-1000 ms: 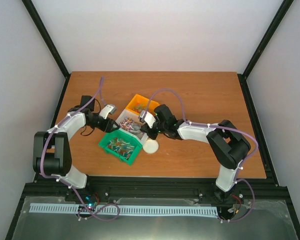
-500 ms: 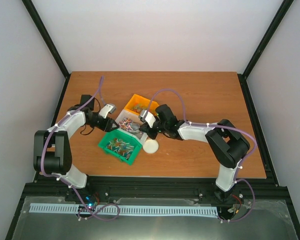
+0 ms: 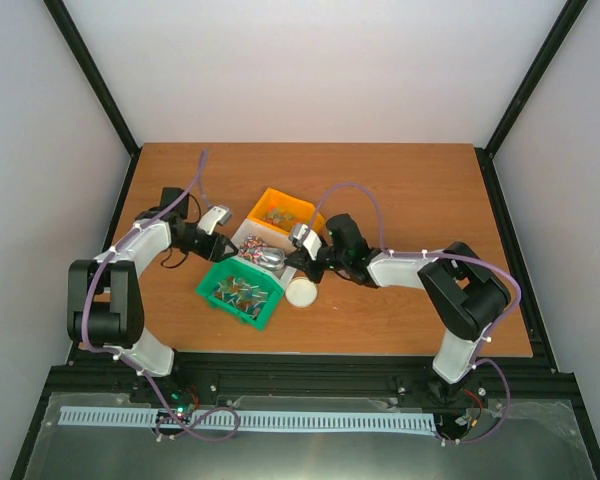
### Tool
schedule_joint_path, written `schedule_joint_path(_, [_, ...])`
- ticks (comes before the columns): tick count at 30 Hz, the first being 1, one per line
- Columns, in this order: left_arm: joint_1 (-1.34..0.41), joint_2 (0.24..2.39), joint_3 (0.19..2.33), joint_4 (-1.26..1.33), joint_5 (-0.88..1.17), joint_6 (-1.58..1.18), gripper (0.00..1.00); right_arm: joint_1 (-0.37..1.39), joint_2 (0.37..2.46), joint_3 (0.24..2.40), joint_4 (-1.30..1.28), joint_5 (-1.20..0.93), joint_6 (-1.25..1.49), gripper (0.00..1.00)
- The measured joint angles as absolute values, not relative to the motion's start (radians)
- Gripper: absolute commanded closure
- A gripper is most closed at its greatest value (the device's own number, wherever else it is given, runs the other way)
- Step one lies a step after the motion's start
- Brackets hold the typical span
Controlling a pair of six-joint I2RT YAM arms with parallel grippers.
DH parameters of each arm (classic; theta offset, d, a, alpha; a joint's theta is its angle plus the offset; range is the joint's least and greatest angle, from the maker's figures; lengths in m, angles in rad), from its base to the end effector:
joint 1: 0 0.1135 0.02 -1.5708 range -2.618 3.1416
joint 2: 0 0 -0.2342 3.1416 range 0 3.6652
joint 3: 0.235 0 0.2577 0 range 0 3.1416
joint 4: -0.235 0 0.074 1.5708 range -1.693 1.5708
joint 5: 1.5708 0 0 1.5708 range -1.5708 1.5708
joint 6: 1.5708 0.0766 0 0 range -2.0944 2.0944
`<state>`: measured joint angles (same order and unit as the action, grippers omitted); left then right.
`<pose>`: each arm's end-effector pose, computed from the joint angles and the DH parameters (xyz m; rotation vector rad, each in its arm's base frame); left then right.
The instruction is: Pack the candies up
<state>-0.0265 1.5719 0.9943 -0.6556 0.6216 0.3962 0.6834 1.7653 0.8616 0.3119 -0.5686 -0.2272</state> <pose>0.3068 -0.0528 0.1325 0.6862 2.5180 -0.7412 0.2705 0.2735 0.1062 -1.2515 1.7917 0.8748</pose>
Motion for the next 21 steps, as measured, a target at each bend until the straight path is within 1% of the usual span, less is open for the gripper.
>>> schedule_joint_path(7, [-0.017,1.571,1.023,-0.661,0.634,0.390,0.48,0.651,1.759,0.814,0.389,-0.610,-0.223,0.97])
schedule_joint_path(16, [0.004,1.565,1.042,-0.674,0.686,0.362,0.32,0.592,1.741,0.736,0.533,-0.696,-0.170,0.97])
schedule_joint_path(21, [0.010,1.549,1.046,-0.675,0.702,0.345,0.27,0.575,1.726,0.732,0.599,-0.746,-0.126,0.97])
